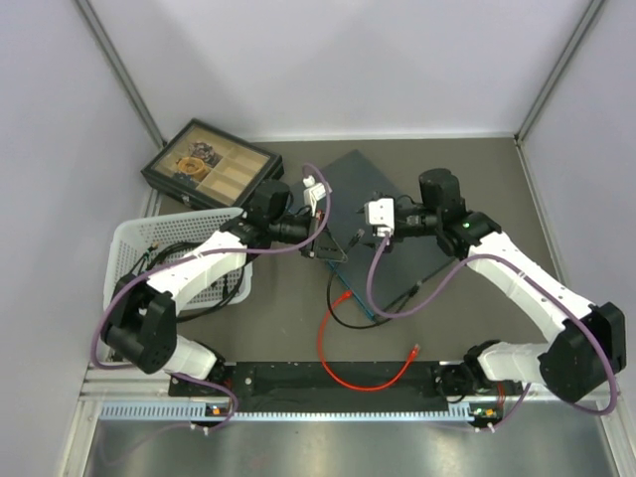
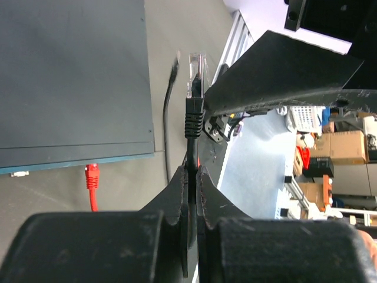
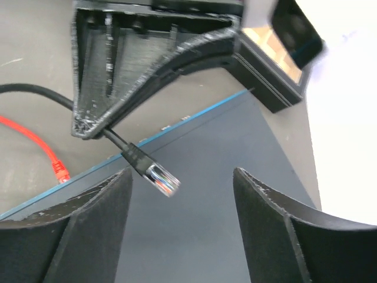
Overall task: Insert the plug into the switch port
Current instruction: Adjust the connector, then insert the connector into the switch port.
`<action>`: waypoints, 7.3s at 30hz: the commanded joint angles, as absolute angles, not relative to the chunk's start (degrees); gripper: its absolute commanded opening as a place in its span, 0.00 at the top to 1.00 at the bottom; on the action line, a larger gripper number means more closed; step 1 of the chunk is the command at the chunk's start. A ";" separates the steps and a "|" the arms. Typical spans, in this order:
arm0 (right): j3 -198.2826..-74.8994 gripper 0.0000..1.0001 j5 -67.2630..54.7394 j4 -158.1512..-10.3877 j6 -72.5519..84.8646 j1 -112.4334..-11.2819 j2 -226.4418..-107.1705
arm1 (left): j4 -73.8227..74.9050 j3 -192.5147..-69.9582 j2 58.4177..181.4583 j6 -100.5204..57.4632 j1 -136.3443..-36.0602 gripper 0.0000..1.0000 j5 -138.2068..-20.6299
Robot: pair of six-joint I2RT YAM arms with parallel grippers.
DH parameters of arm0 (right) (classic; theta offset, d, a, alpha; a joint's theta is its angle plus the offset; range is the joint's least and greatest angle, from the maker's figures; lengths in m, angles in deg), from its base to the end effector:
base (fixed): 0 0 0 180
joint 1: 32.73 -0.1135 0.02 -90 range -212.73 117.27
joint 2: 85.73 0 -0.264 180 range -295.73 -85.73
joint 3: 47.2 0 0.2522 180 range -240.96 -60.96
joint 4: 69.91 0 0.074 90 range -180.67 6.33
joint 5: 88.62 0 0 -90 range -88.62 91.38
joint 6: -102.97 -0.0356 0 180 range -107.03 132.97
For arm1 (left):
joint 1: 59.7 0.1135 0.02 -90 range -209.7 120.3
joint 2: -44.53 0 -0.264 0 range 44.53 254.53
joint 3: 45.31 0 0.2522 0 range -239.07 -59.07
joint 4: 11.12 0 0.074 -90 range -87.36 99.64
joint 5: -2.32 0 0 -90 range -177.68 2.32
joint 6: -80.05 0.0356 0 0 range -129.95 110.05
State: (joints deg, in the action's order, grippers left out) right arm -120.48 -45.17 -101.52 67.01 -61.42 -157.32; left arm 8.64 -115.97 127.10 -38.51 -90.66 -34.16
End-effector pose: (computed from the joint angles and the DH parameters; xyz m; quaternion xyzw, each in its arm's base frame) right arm 0.2280 0.1542 0.3223 -0.6740 0.4661 0.2328 0.5237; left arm 0.2542 -0.1859 0.2733 0.2357 0.7749 -0.5573 0.1826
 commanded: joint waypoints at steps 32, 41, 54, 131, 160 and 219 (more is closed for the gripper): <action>-125.47 1.00 -46.08 -115.23 68.36 -63.93 -160.26 | 11.19 -115.60 110.67 -10.76 -95.54 0.35 -56.97; -121.61 1.00 -48.80 -109.79 60.35 -63.93 -158.50 | -12.12 -98.62 102.00 10.34 -108.57 0.32 -68.43; -116.51 1.00 -49.60 -105.65 58.76 -63.93 -154.46 | -23.19 -98.00 109.48 12.57 -110.33 0.50 -70.89; -94.00 0.01 -12.86 -73.04 -10.85 -32.99 -153.56 | -50.44 -76.29 121.51 -16.54 -131.76 1.00 -112.37; -97.17 0.01 -20.24 -73.57 -10.06 -31.50 -164.47 | -58.70 -75.94 136.81 -23.31 -133.88 1.00 -113.34; -99.80 0.01 -29.73 -75.32 -8.12 -31.50 -170.28 | -70.13 -82.53 139.28 -16.10 -133.27 1.00 -117.20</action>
